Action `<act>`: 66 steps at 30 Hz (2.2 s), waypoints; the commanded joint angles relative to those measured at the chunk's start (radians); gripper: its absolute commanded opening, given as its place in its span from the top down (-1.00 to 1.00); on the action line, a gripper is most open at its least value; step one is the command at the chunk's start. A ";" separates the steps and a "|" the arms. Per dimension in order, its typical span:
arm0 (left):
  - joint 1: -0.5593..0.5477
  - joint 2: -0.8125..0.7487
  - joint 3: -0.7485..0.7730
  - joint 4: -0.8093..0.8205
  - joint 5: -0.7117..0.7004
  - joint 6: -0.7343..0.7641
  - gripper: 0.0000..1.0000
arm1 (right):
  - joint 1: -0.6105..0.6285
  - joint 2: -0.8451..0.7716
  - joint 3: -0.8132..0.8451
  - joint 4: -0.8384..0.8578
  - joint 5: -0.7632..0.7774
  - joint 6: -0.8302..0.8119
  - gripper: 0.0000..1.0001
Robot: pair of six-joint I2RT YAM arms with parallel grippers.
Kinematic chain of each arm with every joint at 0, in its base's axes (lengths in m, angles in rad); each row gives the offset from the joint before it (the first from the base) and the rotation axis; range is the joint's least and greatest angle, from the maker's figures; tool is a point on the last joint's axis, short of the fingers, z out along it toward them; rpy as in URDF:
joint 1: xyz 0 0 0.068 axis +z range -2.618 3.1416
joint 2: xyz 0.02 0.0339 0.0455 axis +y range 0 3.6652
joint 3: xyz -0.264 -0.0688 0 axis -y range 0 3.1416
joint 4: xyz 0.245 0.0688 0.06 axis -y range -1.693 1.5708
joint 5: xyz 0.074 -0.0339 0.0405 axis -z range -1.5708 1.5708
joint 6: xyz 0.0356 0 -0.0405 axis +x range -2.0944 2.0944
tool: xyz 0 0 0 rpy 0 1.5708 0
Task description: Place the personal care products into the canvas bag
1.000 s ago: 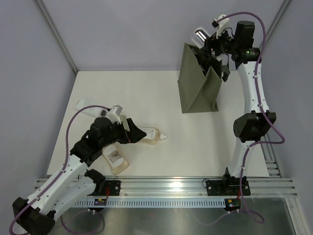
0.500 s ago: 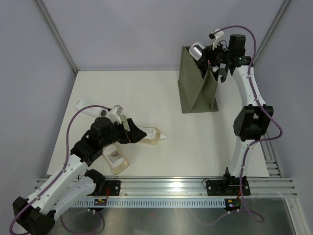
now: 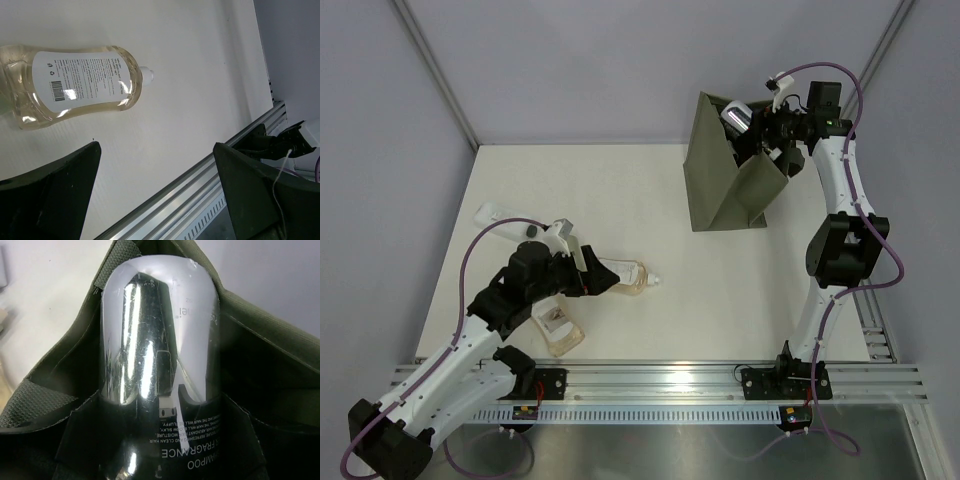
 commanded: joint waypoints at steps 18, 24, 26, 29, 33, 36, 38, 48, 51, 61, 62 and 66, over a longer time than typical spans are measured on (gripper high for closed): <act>-0.003 0.155 0.188 -0.308 -0.254 -0.091 -0.98 | 0.015 -0.267 0.100 -0.431 -0.260 -0.087 -0.99; -0.097 0.268 0.150 -0.255 -0.327 -0.516 -0.98 | 0.016 -0.645 -0.430 -0.151 -0.166 0.062 -0.99; -0.124 0.300 0.159 -0.234 -0.367 -0.613 -0.98 | 0.018 -0.756 -0.608 -0.085 -0.118 0.110 -0.99; -0.144 0.411 0.263 -0.261 -0.401 -0.763 -0.97 | 0.016 -0.871 -0.810 0.027 -0.011 0.196 -0.99; -0.151 0.604 0.452 -0.401 -0.436 -0.892 -0.98 | 0.015 -0.985 -0.993 0.156 0.083 0.256 -0.99; -0.145 0.728 0.498 -0.392 -0.423 -0.949 -0.98 | 0.013 -1.063 -1.070 0.185 0.030 0.231 -0.99; -0.142 0.814 0.515 -0.399 -0.407 -0.974 -0.98 | 0.006 -1.124 -1.124 0.201 -0.030 0.216 -0.99; -0.138 0.946 0.572 -0.481 -0.458 -1.020 -0.97 | -0.019 -1.197 -1.234 0.273 -0.136 0.222 -0.99; -0.102 0.989 0.584 -0.475 -0.449 -1.009 -0.98 | -0.030 -1.204 -1.248 0.279 -0.164 0.217 -0.99; -0.054 1.172 0.722 -0.521 -0.456 -0.905 -0.97 | -0.053 -1.195 -1.253 0.271 -0.188 0.206 -0.99; -0.054 1.179 0.730 -0.525 -0.465 -0.882 -0.96 | -0.054 -1.197 -1.253 0.271 -0.188 0.206 -0.99; -0.060 1.210 0.782 -0.531 -0.507 -0.773 -0.96 | -0.060 -1.201 -1.256 0.273 -0.199 0.208 -0.99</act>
